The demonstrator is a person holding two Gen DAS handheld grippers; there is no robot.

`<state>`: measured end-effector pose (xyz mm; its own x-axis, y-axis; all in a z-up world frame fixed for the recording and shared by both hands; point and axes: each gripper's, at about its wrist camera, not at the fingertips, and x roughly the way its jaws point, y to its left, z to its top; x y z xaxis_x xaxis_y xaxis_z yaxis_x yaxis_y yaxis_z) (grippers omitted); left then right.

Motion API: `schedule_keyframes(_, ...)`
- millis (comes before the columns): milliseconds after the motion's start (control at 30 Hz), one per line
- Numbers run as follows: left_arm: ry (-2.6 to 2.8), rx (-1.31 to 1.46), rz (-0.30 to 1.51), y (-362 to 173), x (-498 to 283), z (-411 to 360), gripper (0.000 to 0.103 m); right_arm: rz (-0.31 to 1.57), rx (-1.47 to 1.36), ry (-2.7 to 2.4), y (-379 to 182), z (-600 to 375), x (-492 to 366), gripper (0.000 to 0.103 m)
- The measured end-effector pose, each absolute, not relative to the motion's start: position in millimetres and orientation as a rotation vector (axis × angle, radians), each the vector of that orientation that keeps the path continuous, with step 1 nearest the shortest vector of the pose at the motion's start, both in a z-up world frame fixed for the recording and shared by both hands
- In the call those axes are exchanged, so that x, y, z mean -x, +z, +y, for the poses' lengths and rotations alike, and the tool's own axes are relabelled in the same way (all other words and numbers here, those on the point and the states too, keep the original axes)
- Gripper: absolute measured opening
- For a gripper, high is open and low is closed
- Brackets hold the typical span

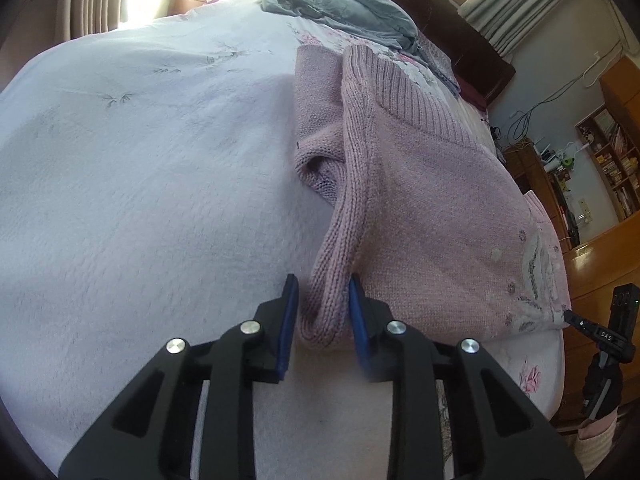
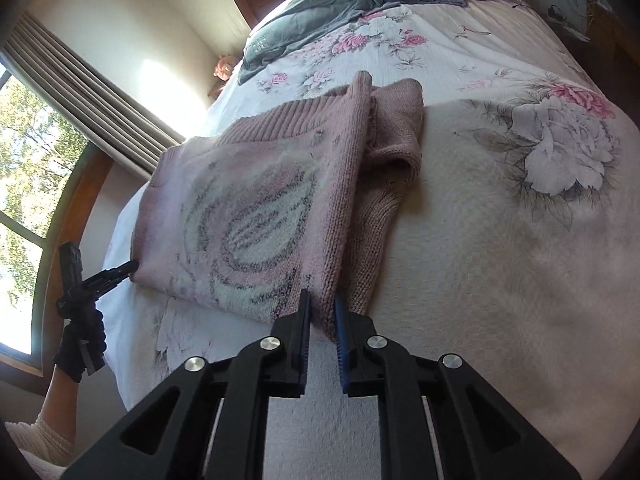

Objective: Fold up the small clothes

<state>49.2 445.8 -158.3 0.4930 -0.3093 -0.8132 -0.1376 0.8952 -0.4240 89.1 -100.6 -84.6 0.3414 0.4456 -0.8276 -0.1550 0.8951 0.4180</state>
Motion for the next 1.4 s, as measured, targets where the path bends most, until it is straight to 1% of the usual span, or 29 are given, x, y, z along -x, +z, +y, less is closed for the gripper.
schedule_keyframes(67,-0.093,0.431,1.011,-135,-49,440,0.027,1.125,-0.316,0.397,-69,-109,-91,0.025)
schedule_keyframes(100,-0.101,0.418,0.982,-123,-52,435,0.028,1.113,-0.34,0.4,-64,-115,-94,0.04)
schedule_keyframes(133,-0.12,0.415,0.961,-113,-56,430,0.031,1.104,-0.367,0.391,-60,-121,-98,0.056)
schedule_keyframes(167,-0.143,0.418,0.945,-104,-62,423,0.032,1.106,-0.388,0.38,-59,-125,-104,0.06)
schedule_keyframes(233,-0.201,0.426,0.927,-92,-78,405,0.034,1.134,-0.43,0.377,-65,-132,-118,0.061)
schedule_keyframes(333,-0.278,0.404,0.937,-85,-106,366,0.035,1.199,-0.526,0.39,-86,-140,-139,0.061)
schedule_keyframes(533,-0.339,0.369,0.998,-104,-158,306,0.035,1.282,-0.586,0.393,-117,-137,-166,0.062)
schedule_keyframes(700,-0.316,0.373,1.082,-136,-182,297,0.035,1.279,-0.681,0.419,-138,-138,-181,0.059)
schedule_keyframes(800,-0.316,0.397,1.095,-148,-184,300,0.037,1.246,-0.797,0.446,-150,-145,-188,0.052)
schedule_keyframes(833,-0.319,0.398,1.093,-149,-184,300,0.037,1.232,-0.844,0.46,-155,-147,-190,0.048)
schedule_keyframes(933,-0.324,0.408,1.096,-151,-184,303,0.038,1.22,-0.85,0.464,-163,-146,-195,0.039)
schedule_keyframes(1033,-0.327,0.394,1.1,-152,-185,303,0.038,1.212,-0.791,0.46,-162,-141,-196,0.033)
schedule_keyframes(1167,-0.328,0.396,1.097,-155,-186,303,0.038,1.195,-0.787,0.46,-162,-140,-192,0.027)
schedule_keyframes(1233,-0.331,0.405,1.097,-157,-187,304,0.039,1.181,-0.817,0.473,-159,-143,-186,0.02)
schedule_keyframes(1400,-0.352,0.447,1.101,-158,-187,312,0.039,1.134,-0.884,0.508,-143,-142,-187,0.016)
